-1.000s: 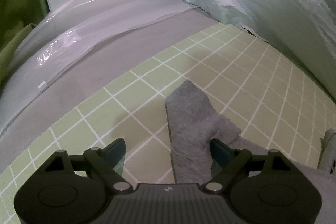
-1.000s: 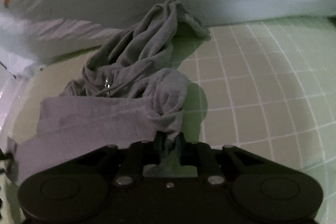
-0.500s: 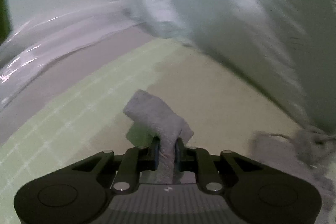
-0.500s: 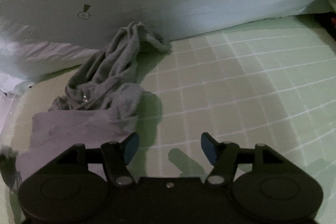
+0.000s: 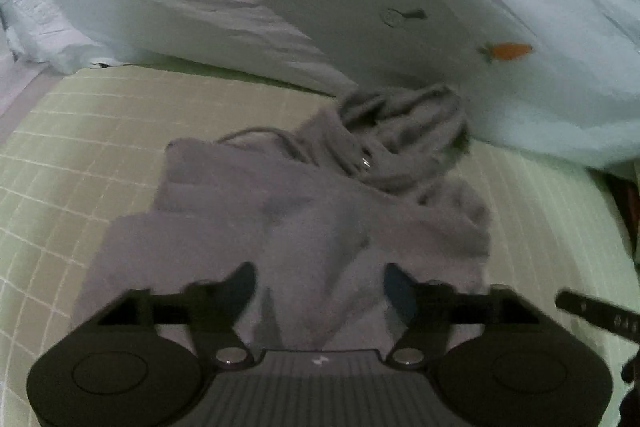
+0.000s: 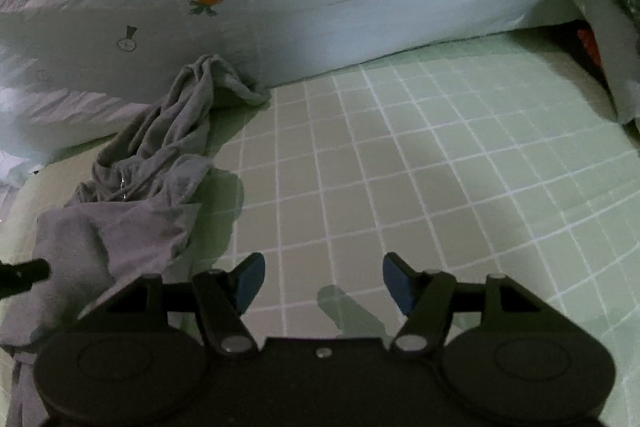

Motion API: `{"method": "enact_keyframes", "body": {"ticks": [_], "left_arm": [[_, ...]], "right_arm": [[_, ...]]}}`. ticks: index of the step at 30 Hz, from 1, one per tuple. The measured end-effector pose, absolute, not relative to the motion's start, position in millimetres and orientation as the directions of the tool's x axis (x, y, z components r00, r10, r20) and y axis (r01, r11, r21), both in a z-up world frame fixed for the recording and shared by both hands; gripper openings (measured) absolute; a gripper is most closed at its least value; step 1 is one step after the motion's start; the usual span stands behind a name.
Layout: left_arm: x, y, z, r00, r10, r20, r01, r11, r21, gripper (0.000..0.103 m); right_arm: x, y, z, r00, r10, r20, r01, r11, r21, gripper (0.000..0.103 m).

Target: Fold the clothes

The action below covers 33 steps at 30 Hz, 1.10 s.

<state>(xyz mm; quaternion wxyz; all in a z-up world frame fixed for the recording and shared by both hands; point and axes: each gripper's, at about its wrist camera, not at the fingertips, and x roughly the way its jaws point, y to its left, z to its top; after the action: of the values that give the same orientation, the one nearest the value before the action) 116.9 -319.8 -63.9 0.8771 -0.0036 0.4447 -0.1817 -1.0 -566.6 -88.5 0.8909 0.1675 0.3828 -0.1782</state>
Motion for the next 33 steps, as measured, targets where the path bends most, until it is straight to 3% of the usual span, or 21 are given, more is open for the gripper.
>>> {"method": "enact_keyframes", "body": {"ticks": [1, 4, 12, 16, 23, 24, 26, 27, 28, 33], "left_arm": [[113.6, -317.4, -63.1, 0.532, -0.319, -0.784, 0.316, 0.934, -0.165, 0.080], [106.2, -299.0, -58.9, 0.545, -0.275, -0.792, 0.281, 0.950, -0.137, 0.087], [125.0, -221.6, -69.8, 0.525, -0.115, -0.843, 0.141, 0.989, -0.047, 0.089], [141.3, -195.2, -74.9, 0.517, -0.092, -0.851, 0.131, 0.991, -0.027, 0.089], [158.0, -175.6, -87.3, 0.489, -0.095, -0.867, 0.153, 0.988, -0.022, 0.089], [158.0, -174.9, -87.9, 0.490, -0.098, -0.866, 0.158, 0.987, -0.022, 0.089], [158.5, -174.1, -89.6, 0.487, -0.104, -0.867, 0.166, 0.986, -0.025, 0.089], [158.9, -174.1, -90.6, 0.484, -0.107, -0.869, 0.168, 0.985, -0.027, 0.089], [159.5, -174.6, -91.2, 0.482, -0.108, -0.870, 0.169, 0.985, -0.029, 0.089], [158.4, -181.7, -85.3, 0.499, -0.118, -0.858, 0.184, 0.983, -0.028, 0.089]], "right_arm": [[-3.5, -565.8, -87.6, 0.646, -0.197, -0.737, 0.446, 0.881, 0.156, 0.085], [-8.0, -558.2, -83.4, 0.660, -0.214, -0.720, 0.433, 0.892, 0.131, 0.097], [29.6, -492.3, -84.5, 0.716, -0.075, -0.694, 0.247, 0.957, 0.152, 0.093], [65.6, -461.3, -92.2, 0.719, 0.005, -0.695, 0.170, 0.968, 0.183, 0.081], [116.0, -422.3, -120.5, 0.633, -0.002, -0.774, 0.187, 0.971, 0.150, 0.081], [114.1, -422.5, -120.9, 0.640, 0.005, -0.768, 0.185, 0.970, 0.160, 0.077], [110.9, -423.9, -120.7, 0.649, 0.045, -0.759, 0.161, 0.967, 0.195, 0.045], [110.1, -424.9, -120.6, 0.650, 0.059, -0.758, 0.153, 0.967, 0.206, 0.023], [108.6, -426.8, -119.2, 0.652, 0.071, -0.755, 0.147, 0.965, 0.217, 0.011], [81.1, -438.3, -84.4, 0.730, 0.028, -0.683, 0.184, 0.954, 0.236, 0.010]]}}
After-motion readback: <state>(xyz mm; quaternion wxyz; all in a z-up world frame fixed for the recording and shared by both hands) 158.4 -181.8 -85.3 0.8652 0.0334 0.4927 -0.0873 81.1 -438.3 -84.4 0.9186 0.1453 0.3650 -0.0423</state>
